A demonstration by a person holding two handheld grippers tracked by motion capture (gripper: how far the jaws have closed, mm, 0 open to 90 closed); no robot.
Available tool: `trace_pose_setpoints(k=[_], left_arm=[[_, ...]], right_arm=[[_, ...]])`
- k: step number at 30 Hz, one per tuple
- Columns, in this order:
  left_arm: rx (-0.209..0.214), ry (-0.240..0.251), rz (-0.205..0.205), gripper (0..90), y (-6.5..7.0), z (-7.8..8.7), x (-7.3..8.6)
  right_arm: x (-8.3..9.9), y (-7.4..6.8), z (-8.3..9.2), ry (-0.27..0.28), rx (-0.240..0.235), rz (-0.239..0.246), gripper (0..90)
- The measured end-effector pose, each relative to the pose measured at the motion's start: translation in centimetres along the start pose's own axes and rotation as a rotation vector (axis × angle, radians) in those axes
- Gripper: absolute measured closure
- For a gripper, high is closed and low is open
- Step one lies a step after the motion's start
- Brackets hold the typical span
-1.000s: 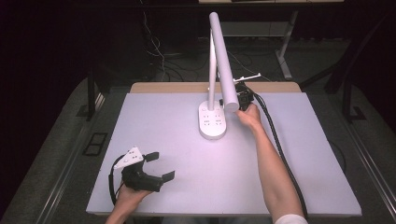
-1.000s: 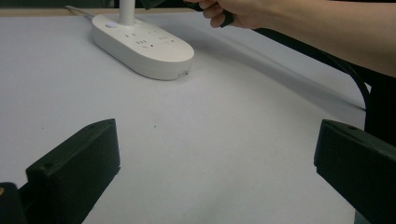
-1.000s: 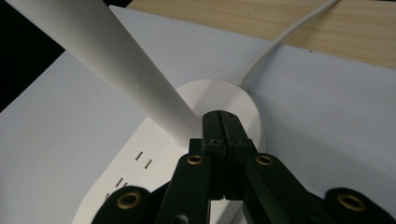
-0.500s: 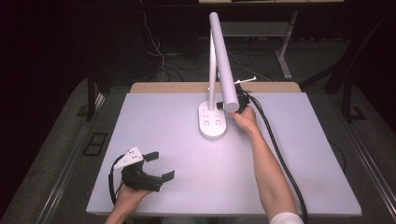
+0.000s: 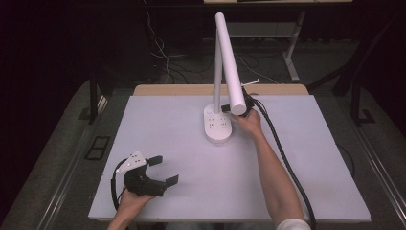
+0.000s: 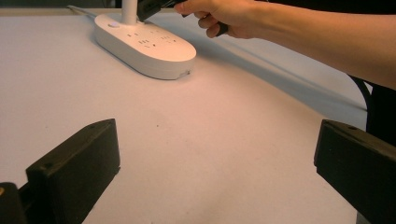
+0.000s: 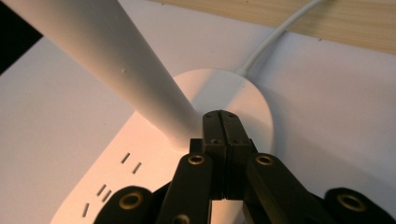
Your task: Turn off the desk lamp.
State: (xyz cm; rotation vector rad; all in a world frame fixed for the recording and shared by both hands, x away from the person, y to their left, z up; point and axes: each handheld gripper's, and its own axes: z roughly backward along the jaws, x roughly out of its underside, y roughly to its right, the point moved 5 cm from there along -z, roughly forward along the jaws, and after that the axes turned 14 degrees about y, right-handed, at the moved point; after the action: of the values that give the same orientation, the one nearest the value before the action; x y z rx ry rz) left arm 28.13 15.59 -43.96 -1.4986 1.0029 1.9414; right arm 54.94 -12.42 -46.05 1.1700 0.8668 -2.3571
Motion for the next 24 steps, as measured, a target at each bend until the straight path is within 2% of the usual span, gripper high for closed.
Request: trace_pose_setpoints(k=[7,15,17,19,24], left_arm=[[0.003,-0.004,-0.006,0.0,0.10,-0.02,0.03],[0.003,-0.005,-0.005,0.0,0.07,-0.05,0.04],[0.004,-0.005,-0.006,0.0,0.10,-0.04,0.03],[0.005,-0.004,-0.006,0.0,0.12,-0.04,0.03],[0.004,-0.004,0.001,0.0,0.00,-0.11,0.04]], right_arm=[[0.02,0.01,-0.06,0.005,0.002,-0.005,90.0],[0.17,-0.11,0.04,0.004,0.018,0.017,90.0],[0.18,-0.33,-0.03,-0.002,0.035,0.045,90.0],[0.16,-0.39,-0.05,-0.003,0.038,0.048,90.0],[0.12,-0.25,0.00,-0.007,0.021,0.023,90.0]])
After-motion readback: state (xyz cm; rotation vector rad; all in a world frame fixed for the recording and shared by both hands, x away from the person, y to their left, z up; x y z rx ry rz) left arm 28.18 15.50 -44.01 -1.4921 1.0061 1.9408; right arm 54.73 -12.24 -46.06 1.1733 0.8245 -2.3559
